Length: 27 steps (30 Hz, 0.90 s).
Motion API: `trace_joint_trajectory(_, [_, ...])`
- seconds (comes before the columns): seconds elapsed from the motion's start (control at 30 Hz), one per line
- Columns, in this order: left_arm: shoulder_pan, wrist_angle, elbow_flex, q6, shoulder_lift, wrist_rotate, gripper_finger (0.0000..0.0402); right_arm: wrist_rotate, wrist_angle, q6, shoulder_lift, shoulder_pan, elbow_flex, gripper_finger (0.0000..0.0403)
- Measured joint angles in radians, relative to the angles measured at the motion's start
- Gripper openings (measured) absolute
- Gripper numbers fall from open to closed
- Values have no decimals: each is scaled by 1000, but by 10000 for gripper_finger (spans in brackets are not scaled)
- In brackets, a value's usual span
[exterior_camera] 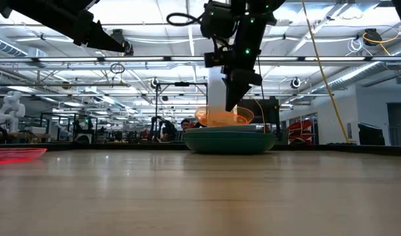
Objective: Stack plastic plates
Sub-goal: Stack the top orange plate on the top left orange plate, then adjust the stacked plates
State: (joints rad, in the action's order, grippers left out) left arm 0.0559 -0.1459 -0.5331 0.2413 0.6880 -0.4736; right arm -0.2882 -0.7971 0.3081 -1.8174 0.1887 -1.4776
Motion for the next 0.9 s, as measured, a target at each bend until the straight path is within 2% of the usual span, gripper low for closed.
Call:
trace_joint_trajectory(0.17, [0,0,0,-7,0,0,58,-5,3,0,-15,11,0,2])
trace_joint_trajectory(0.4, [0,0,0,-6,0,0,58,-30,23,-7,-14,22,0,27])
trace_joint_trajectory(0.9, [0,0,0,-19,0,0,58,-45,36,-95,-12,22,0,116])
